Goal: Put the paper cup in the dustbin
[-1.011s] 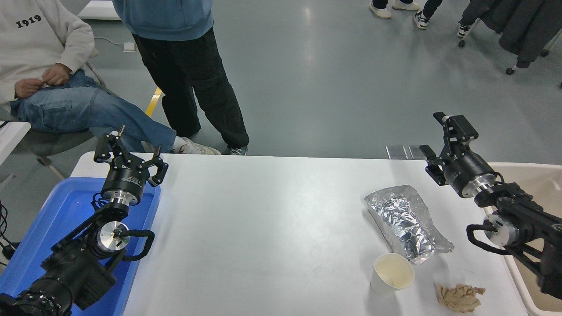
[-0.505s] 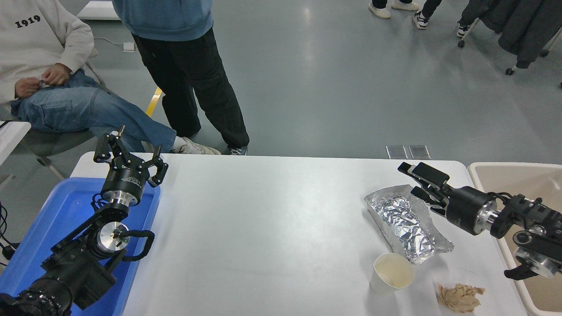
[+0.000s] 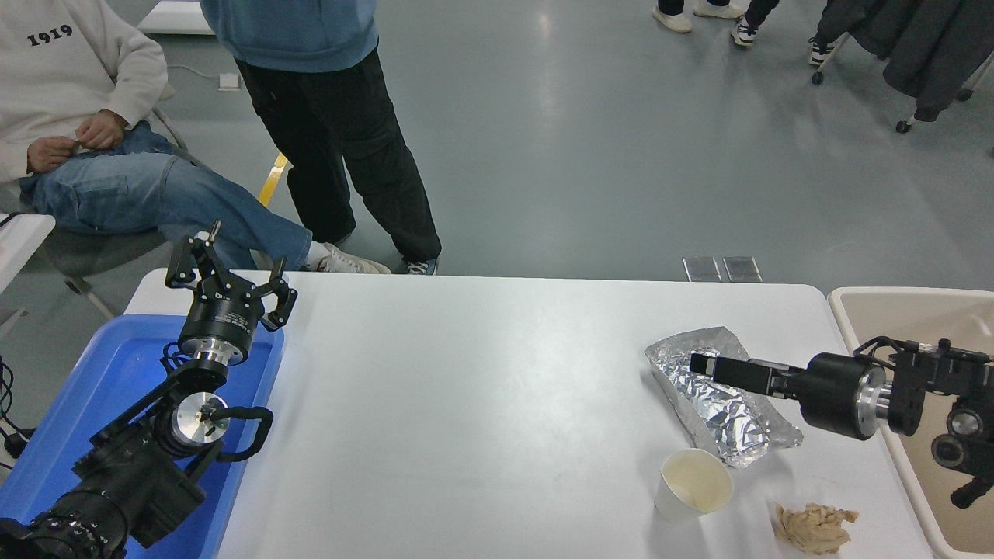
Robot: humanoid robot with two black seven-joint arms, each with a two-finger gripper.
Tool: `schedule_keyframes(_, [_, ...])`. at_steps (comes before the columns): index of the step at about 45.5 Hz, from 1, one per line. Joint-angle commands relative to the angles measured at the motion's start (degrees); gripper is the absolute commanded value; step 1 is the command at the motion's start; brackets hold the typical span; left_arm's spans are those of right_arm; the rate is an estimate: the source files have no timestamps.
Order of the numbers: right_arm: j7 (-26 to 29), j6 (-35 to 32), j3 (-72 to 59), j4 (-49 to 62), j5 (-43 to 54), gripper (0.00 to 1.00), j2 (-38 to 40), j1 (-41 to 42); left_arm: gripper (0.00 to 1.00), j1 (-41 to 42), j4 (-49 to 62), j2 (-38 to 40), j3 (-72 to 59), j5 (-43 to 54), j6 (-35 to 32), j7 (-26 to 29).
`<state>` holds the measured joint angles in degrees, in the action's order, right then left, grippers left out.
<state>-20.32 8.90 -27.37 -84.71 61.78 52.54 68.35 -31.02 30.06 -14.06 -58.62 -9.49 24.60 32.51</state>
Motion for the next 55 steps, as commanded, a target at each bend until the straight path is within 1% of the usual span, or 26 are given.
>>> schedule_keyframes(1, [0.1,-0.46,-9.01,-0.29,3.96,0.99,-3.48,4.25,1.0,-0.01,0.0,0.0,0.0,0.0,0.01,0.0])
schedule_keyframes(7, [0.36,-0.38,-12.0,2.61,4.14,0.99,-6.83,4.25,1.0,-0.01,0.0,0.0,0.0,0.0,0.01,0.0])
schedule_keyframes(24, [0.98,-0.2,-16.83,4.9,5.02,0.99,-9.91,5.21,1.0,-0.01,0.0,0.0,0.0,0.0,0.01,0.0])
schedule_keyframes(39, [0.8,0.24,-17.1,8.42,4.31,0.99,-14.57,4.68,1.0,-0.01,0.0,0.0,0.0,0.0,0.01,0.0])
schedule_keyframes(55, [0.54,0.24,-17.89,10.35,4.58,0.98,-16.06,3.98,1.0,-0.01,0.0,0.0,0.0,0.0,0.01,0.0])
